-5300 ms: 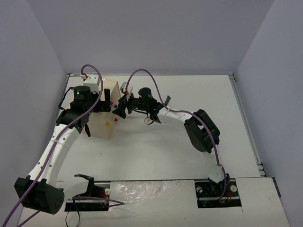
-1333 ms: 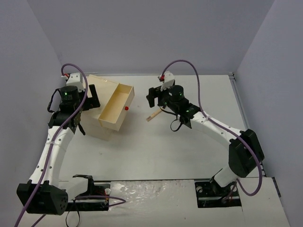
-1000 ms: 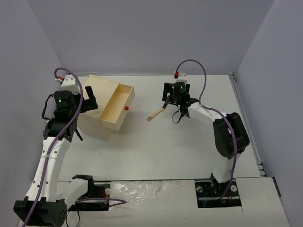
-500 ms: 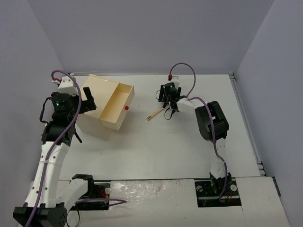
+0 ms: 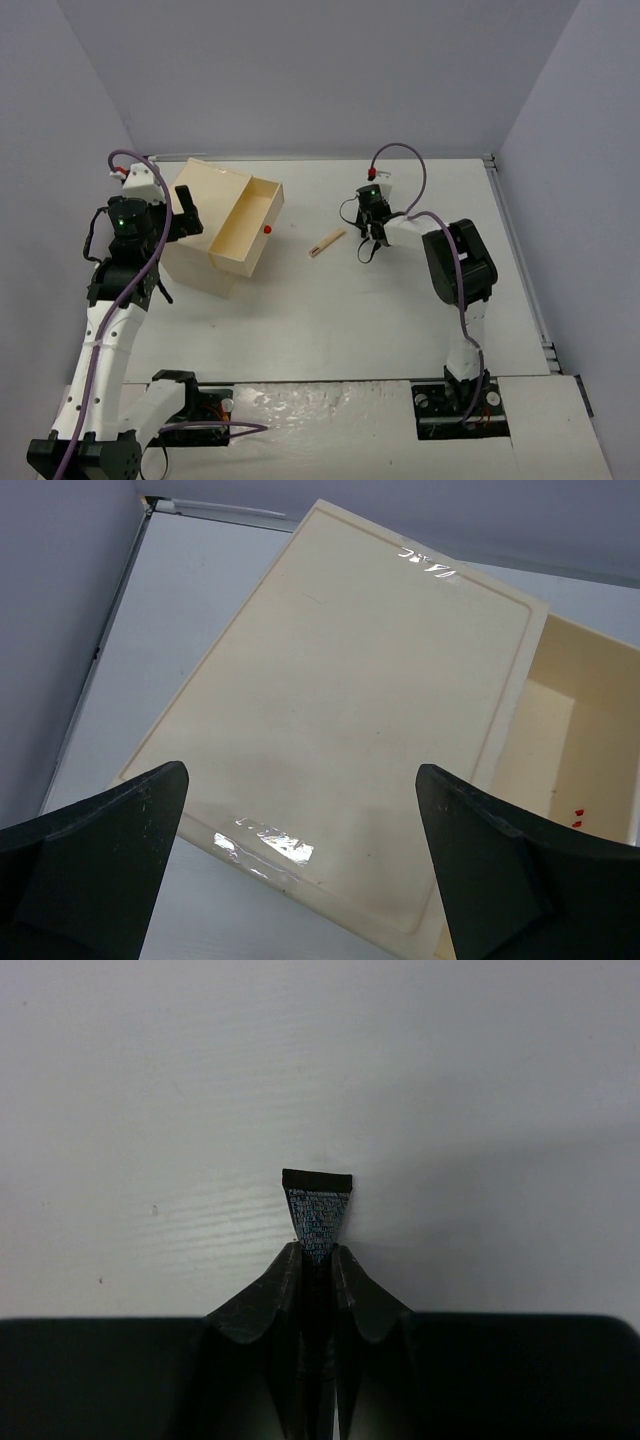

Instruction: Organize the makeup

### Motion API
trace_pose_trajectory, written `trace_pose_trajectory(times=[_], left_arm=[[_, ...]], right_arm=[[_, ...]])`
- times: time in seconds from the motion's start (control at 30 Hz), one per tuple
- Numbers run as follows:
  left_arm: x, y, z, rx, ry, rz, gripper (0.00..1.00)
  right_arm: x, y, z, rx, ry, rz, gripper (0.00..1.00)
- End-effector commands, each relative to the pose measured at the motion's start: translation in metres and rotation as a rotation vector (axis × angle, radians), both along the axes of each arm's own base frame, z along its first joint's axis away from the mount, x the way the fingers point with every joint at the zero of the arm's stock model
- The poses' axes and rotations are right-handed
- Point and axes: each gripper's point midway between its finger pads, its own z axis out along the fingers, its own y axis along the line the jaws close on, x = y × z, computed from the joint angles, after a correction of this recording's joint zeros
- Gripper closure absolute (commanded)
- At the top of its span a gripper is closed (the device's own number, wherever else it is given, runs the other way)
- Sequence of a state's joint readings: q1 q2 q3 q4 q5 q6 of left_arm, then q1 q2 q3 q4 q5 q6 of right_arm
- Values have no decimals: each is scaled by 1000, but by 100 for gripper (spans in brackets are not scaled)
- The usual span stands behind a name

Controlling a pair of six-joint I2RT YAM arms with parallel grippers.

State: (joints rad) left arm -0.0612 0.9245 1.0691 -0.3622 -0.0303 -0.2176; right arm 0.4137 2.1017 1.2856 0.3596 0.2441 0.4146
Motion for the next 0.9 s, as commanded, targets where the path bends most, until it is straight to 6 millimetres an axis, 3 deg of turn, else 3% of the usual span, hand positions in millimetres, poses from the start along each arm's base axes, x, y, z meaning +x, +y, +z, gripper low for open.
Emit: trace_pose_trajectory(times=[0.0, 0.1, 0.13, 0.2, 0.4, 0.57, 0.73, 0.87], left_arm=[[7, 0, 26, -9, -84, -1, 3], [8, 0, 25, -9, -81, -1, 3], [8, 0, 25, -9, -80, -2, 3], [9, 1, 23, -11, -75, 1, 3], [10, 2, 20, -11, -66, 2, 3], [11, 1, 18, -10, -58, 0, 3], [12, 1, 17, -9, -55, 0, 3], [12, 1, 17, -12, -55, -2, 3]], right_arm=[[6, -2, 111, 54, -210, 26, 100], [-3, 14, 162, 108, -299, 97, 100], [-10, 26, 189, 143, -352, 131, 100], [-22, 47, 226, 208, -424, 185, 100], [-69, 143, 304, 480, -596, 358, 100], [-103, 209, 347, 650, -670, 492, 100], [-119, 243, 366, 756, -709, 543, 100], [-125, 259, 364, 775, -708, 550, 98]])
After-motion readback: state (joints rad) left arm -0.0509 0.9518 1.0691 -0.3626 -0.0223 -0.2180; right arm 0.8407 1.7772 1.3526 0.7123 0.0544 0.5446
